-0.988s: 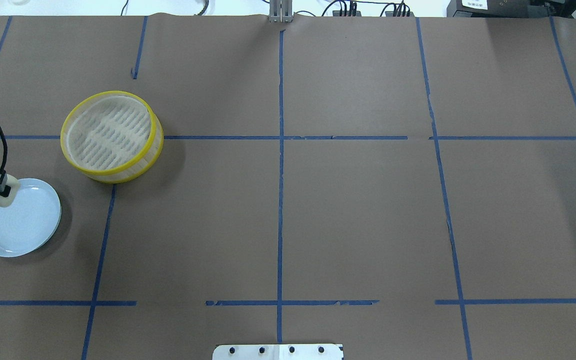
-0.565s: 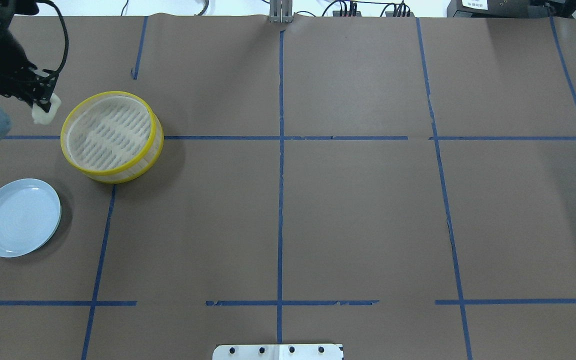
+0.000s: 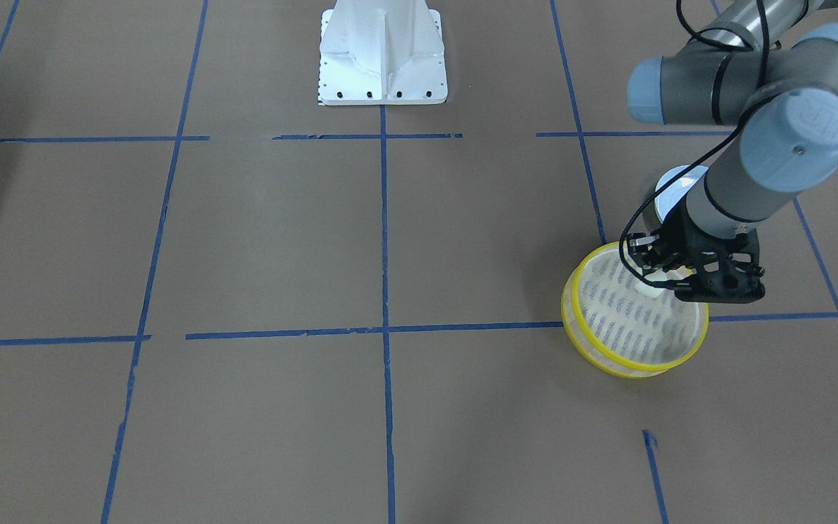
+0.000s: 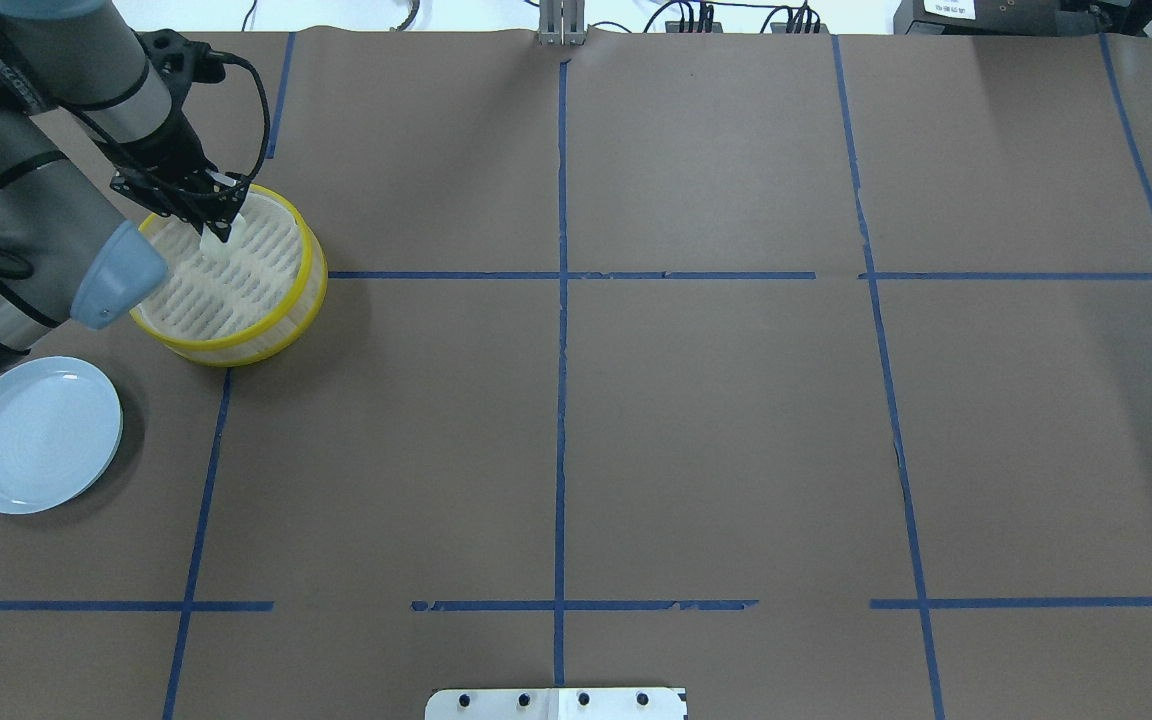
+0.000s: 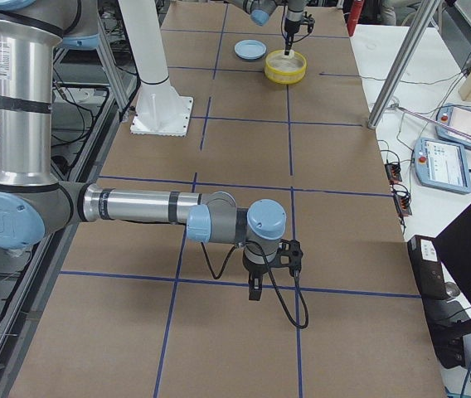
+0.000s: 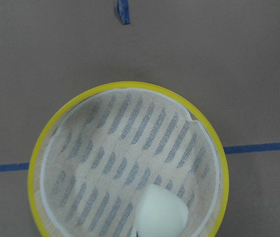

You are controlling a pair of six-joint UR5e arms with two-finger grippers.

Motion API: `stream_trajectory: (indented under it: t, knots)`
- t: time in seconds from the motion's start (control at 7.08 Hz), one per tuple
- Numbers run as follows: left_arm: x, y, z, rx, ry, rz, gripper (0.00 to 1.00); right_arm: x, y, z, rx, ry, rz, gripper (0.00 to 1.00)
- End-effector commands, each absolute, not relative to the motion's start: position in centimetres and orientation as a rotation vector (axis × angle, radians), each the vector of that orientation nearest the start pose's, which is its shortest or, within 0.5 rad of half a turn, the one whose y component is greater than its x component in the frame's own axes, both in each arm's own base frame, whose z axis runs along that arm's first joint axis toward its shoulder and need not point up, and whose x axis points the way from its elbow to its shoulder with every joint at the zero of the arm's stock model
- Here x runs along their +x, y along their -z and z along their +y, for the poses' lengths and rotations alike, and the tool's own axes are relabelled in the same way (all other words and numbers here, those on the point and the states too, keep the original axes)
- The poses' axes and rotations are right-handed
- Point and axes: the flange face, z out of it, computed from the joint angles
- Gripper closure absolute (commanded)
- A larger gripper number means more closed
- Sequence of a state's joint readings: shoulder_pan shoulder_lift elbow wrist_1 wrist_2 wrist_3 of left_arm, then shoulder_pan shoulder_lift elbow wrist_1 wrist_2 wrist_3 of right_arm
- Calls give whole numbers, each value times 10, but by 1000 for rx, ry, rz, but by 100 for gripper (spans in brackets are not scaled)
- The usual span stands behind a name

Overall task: Place bun in steamer
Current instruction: 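Carry the bun with the left gripper over the yellow steamer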

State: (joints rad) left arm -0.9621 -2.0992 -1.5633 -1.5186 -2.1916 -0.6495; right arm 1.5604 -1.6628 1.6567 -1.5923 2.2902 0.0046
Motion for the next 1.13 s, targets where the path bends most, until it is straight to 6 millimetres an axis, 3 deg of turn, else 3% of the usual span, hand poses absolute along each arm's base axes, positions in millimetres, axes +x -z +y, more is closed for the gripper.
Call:
stream_trajectory:
  t: [0.0, 0.28, 0.56, 0.71, 0.85, 0.99]
  knots:
    - [343, -386, -606, 52, -102, 717, 77, 64, -666, -451, -31, -6, -719, 0]
    - [347, -434, -605, 74, -114, 726, 76, 63, -666, -451, -32, -4, -719, 0]
    - [349, -440, -605, 75, -116, 729, 72, 64, -666, -451, -31, -6, -719, 0]
    - [348, -438, -605, 77, -117, 731, 14, 64, -666, -451, -31, -6, -719, 0]
    - [348, -436, -604, 82, -117, 732, 0, 63, -666, -451, -32, -4, -719, 0]
    - [348, -435, -604, 84, -119, 733, 0, 63, -666, -451, -32, -4, -719, 0]
